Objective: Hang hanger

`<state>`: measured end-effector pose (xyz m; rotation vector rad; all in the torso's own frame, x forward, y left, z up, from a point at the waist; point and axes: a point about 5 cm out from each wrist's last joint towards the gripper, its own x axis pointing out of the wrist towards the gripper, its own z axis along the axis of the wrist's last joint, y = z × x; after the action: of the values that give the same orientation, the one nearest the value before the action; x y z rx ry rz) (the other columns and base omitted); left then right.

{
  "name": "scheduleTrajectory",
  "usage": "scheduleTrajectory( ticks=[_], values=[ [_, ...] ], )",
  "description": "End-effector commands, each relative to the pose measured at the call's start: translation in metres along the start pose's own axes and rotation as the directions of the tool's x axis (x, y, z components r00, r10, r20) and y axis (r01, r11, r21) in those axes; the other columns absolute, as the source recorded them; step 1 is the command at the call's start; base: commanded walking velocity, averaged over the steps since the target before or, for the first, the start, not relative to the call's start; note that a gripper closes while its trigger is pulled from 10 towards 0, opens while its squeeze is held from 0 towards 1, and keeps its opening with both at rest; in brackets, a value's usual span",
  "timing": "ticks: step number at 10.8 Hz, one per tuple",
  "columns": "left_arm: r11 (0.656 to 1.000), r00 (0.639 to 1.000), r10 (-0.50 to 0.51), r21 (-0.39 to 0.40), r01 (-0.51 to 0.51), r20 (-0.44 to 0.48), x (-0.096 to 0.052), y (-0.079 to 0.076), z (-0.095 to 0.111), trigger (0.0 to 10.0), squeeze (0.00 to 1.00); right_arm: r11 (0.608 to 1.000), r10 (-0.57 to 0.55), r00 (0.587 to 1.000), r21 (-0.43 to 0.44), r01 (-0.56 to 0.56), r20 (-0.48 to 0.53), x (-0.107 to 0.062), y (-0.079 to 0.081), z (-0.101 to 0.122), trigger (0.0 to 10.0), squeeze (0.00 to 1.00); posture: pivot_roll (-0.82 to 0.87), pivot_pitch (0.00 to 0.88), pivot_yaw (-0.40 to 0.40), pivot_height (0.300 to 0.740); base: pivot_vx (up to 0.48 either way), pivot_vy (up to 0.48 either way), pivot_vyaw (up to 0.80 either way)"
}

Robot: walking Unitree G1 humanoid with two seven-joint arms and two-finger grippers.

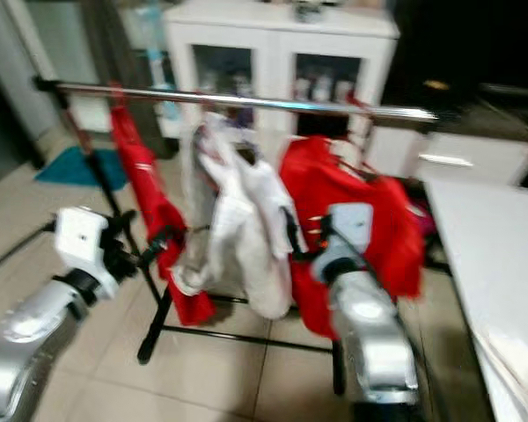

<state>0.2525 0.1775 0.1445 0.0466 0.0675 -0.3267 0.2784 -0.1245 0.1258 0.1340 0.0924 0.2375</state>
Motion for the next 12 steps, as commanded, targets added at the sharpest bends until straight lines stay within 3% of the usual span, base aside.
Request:
scheduleTrajectory(
  ticks=[1, 2, 5, 10, 12],
  values=[
    [1.0, 1.0, 0.0, 0.004, 0.0, 0.019, 0.003, -0.001, 0.005, 10.0, 0.0, 1.0, -0.019, 1.0, -0.015, 0.019, 0.015, 0.0, -0.005, 0.003, 10.0, 1.0, 0.1, 0.0, -0.006, 0.74, 0.398, 0.0, 0.76],
    [1.0, 1.0, 0.007, 0.003, -0.007, 0.025, 0.003, 0.0, 0.006, 10.0, 0.0, 1.0, 0.005, 1.0, -0.026, -0.004, 0.013, 0.004, -0.001, 0.003, 10.0, 1.0, 0.1, 0.0, -0.01, 0.74, 0.398, 0.0, 0.77],
    [1.0, 0.999, -0.013, 0.009, 0.013, 0.034, 0.006, -0.003, 0.009, 10.0, 0.0, 0.999, -0.018, 1.0, -0.047, 0.019, 0.024, 0.015, -0.003, 0.008, 10.0, 1.0, 0.11, 0.0, -0.014, 0.74, 0.395, 0.0, 0.0],
    [0.999, 0.999, -0.031, 0.017, 0.031, 0.023, 0.006, -0.005, 0.007, 10.0, 0.0, 0.996, 0.024, 0.997, -0.093, -0.017, 0.068, 0.018, -0.006, 0.02, 10.0, 1.0, 0.1, 0.0, -0.017, 0.74, 0.37, 0.0, 0.0],
    [0.993, 0.992, -0.12, 0.012, 0.12, 0.028, 0.003, -0.012, 0.009, 10.0, 0.0, 0.993, 0.055, 0.994, -0.112, -0.044, 0.096, 0.019, -0.012, 0.032, 10.0, 1.0, 0.11, 0.0, -0.025, 0.74, 0.157, 0.0, 0.0]
  ],
)
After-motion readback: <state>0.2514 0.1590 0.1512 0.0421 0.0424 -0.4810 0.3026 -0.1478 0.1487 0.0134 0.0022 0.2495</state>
